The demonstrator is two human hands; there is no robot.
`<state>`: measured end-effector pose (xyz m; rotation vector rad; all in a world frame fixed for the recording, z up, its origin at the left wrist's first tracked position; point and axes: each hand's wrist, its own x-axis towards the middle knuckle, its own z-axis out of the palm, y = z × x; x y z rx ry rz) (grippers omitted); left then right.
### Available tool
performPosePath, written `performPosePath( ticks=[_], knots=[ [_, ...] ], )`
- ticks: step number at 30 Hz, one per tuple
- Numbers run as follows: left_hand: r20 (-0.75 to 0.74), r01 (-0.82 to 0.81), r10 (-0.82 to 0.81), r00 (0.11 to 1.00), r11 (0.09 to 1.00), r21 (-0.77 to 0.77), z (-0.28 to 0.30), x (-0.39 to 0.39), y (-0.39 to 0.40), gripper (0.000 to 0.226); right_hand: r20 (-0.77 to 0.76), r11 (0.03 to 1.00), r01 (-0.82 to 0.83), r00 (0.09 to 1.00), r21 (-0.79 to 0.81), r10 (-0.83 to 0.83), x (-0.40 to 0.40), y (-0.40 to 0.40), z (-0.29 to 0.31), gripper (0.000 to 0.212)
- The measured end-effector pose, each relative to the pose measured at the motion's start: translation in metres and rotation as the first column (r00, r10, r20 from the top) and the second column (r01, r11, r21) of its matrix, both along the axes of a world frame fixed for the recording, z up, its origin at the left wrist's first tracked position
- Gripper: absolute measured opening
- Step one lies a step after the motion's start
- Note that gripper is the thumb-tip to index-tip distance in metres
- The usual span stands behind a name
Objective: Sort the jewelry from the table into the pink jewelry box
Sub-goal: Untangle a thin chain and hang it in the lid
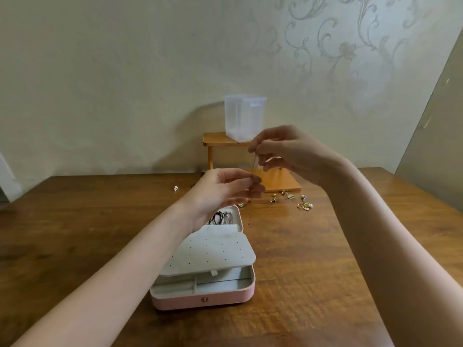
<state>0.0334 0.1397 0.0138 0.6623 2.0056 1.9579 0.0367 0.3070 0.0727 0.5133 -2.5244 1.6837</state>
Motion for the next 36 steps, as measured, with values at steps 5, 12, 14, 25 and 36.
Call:
performPosePath(
  ticks=[5,12,14,25,36],
  knots=[
    [0.161,-0.042,0.014,0.987,0.984,0.172,-0.003,-0.005,-0.015,0.015,0.047,0.931,0.049,0.998,-0.363,-0.035,-0.016,-0.009,-0.008,0.019],
    [0.256,-0.121,0.062,0.965,0.968,0.221,-0.006,-0.017,-0.022,0.013,0.05,0.897,0.075,0.997,-0.436,-0.059,-0.029,-0.015,-0.025,0.014],
    [0.235,-0.155,0.114,0.965,0.974,0.165,-0.006,-0.021,-0.024,0.01,0.045,0.886,0.087,0.996,-0.455,-0.075,-0.031,-0.016,-0.029,0.013],
    [0.147,-0.201,0.196,0.97,0.979,0.024,-0.013,-0.044,-0.037,0.014,0.078,0.946,0.306,0.951,-0.11,-0.299,-0.052,-0.008,-0.063,0.016],
    [0.141,-0.182,0.175,0.974,0.982,0.042,-0.024,-0.059,-0.032,0.024,-0.17,0.896,0.275,0.959,0.349,-0.227,-0.067,-0.019,-0.075,0.012]
  ],
)
